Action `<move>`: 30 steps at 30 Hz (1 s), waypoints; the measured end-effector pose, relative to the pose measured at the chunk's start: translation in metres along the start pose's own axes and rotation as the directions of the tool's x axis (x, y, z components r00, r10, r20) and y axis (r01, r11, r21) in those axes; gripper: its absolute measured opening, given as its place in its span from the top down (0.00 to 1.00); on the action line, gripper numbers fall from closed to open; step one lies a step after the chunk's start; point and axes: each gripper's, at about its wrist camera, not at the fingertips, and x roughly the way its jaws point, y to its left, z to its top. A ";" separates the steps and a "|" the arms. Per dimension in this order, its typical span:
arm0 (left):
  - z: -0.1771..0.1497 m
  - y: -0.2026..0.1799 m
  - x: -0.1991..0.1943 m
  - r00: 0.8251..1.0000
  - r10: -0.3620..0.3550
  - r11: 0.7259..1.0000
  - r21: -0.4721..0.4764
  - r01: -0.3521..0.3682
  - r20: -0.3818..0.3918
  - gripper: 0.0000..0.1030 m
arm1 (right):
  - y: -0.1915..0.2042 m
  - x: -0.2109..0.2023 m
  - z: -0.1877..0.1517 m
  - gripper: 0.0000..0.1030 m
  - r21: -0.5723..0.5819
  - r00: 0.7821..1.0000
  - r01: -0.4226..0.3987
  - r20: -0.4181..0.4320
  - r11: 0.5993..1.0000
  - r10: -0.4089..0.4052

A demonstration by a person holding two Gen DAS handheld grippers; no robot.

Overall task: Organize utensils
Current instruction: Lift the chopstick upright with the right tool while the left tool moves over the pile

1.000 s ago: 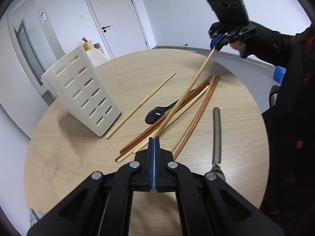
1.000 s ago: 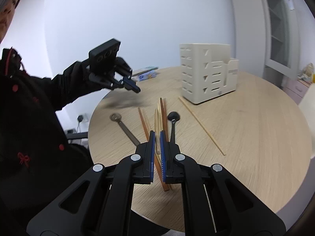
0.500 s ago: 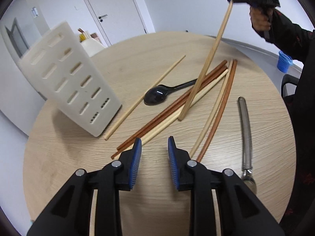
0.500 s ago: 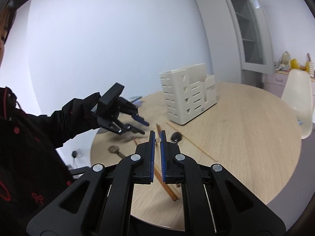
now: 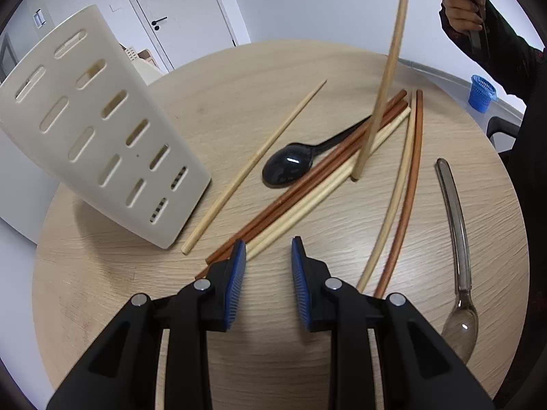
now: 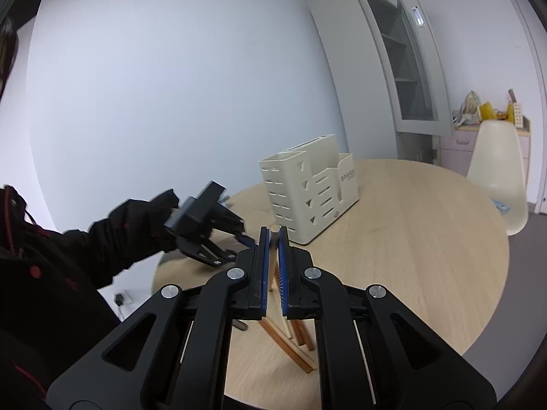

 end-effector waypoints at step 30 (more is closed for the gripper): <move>0.068 0.028 0.042 0.974 -0.125 0.985 0.094 0.145 -0.191 0.74 | -0.003 -0.013 -0.004 0.95 0.057 0.999 -0.030 0.015 0.998 0.029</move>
